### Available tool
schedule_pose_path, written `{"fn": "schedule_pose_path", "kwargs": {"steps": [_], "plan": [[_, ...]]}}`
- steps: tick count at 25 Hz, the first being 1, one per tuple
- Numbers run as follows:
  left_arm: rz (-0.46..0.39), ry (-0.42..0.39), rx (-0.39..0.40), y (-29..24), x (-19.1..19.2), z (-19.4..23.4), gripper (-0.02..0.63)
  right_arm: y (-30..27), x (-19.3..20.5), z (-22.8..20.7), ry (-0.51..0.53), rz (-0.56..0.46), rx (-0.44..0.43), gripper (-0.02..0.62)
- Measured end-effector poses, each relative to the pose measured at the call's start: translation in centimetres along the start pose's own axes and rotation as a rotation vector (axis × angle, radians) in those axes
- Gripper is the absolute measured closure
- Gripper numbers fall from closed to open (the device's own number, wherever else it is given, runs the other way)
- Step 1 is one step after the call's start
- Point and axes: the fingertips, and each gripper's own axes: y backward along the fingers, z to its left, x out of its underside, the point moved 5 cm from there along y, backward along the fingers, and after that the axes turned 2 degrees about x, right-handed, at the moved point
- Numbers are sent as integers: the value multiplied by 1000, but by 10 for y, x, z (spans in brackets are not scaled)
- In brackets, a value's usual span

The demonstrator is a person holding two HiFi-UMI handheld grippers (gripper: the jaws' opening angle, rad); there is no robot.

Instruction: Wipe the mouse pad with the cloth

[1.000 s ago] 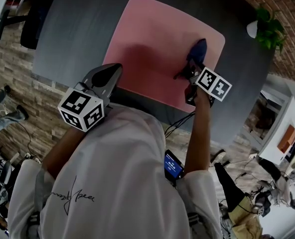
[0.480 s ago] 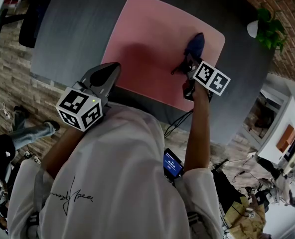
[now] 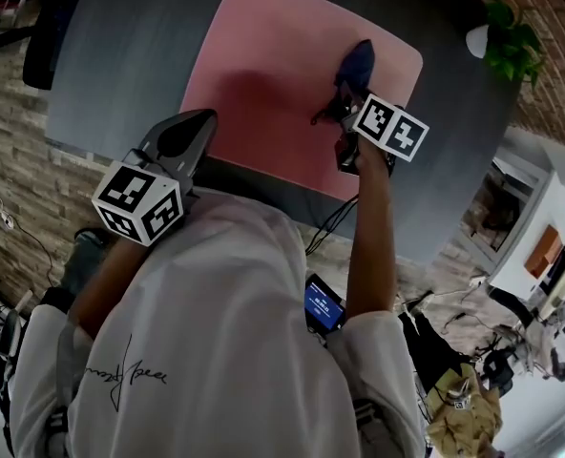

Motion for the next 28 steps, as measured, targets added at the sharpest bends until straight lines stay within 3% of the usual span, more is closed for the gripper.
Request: {"fn": "schedule_pose_path", "kwargs": {"steps": [28], "plan": [[-2, 45, -19, 0, 5, 13, 594, -30, -6, 44, 46, 28, -58, 503]]}}
